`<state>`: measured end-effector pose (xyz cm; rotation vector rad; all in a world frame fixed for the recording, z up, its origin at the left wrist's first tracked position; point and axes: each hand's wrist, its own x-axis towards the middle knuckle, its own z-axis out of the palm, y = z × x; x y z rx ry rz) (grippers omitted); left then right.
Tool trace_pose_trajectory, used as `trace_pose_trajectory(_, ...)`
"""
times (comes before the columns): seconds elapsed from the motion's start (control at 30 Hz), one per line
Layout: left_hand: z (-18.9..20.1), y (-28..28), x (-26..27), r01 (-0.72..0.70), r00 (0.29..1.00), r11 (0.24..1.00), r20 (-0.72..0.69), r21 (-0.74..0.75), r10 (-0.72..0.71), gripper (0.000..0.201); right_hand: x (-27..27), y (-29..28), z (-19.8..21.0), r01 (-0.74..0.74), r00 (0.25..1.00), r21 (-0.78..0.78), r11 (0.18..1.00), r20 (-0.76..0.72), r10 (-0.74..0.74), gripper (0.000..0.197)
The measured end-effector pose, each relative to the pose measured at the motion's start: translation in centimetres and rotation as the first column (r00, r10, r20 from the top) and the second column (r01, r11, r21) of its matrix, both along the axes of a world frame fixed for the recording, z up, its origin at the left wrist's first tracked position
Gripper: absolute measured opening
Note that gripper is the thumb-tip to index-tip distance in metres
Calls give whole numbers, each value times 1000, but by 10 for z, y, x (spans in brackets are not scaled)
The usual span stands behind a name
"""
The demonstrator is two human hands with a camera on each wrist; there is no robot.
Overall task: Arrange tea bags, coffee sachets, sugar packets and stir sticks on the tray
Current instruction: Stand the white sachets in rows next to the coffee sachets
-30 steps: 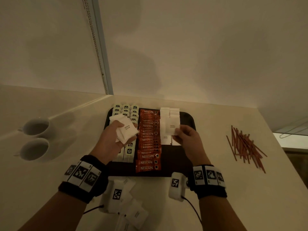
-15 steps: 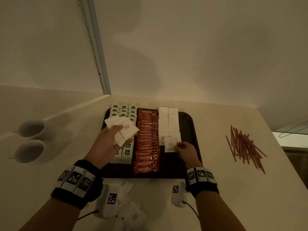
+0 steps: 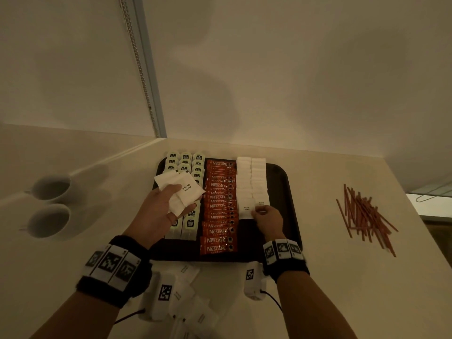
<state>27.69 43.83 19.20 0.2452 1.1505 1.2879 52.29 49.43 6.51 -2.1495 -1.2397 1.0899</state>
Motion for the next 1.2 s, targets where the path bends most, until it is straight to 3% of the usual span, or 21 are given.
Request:
trace_pose_trajectory(0.17,-4,-1,1,33,999,999,-20,31,-33,17,-5,-3,-1,-50,991,101,994,128,37,18)
trace_pose_trajectory(0.3,-7,-2,1,71,990,996,-124,58,-64,18,-12,-7,10,-94,983,169,981,170,65,13)
trace_pose_trajectory(0.4,-10,0,4,84,975,995,-211,49,-72,28,-35,-11,44,-154,978,288,945,-90,186,14)
trace_pose_trajectory(0.47,-11,2,9,82,965,996,-254,44,-68,34,-59,-19,69,-238,867,285,928,-368,336,19)
trace_pose_trajectory(0.53,-11,5,14,71,964,996,-258,45,-57,31,-78,-27,81,-277,774,322,905,-483,409,20)
trace_pose_trajectory(0.6,-10,6,16,52,971,998,-237,44,-40,27,-86,-30,89,-205,714,357,912,-582,388,23)
trace_pose_trajectory(0.67,-11,5,16,20,980,999,-201,46,-10,32,-85,-30,94,-120,595,304,945,-740,313,25)
trace_pose_trajectory(0.7,-11,5,15,4,983,999,-183,51,5,34,-84,-31,95,-119,536,275,954,-791,295,26)
trace_pose_trajectory(0.73,-12,4,14,-9,986,998,-167,57,19,35,-84,-32,97,-143,525,268,953,-796,302,29)
trace_pose_trajectory(0.83,-12,4,13,-11,991,998,-134,60,19,33,-90,-38,97,-186,661,328,926,-656,365,30)
trace_pose_trajectory(1.0,-14,2,12,156,976,987,-156,28,-150,29,-83,-27,106,-17,721,382,924,-635,276,7)
trace_pose_trajectory(1.07,-13,0,10,212,965,976,-163,39,-204,27,-76,-18,117,-86,786,477,875,-507,354,6)
trace_pose_trajectory(1.13,-12,1,10,240,954,969,-197,51,-226,21,-72,-9,129,-243,836,573,782,-285,469,9)
trace_pose_trajectory(1.2,-10,2,13,294,929,953,-256,68,-268,21,-73,-4,137,-405,828,595,694,-83,555,12)
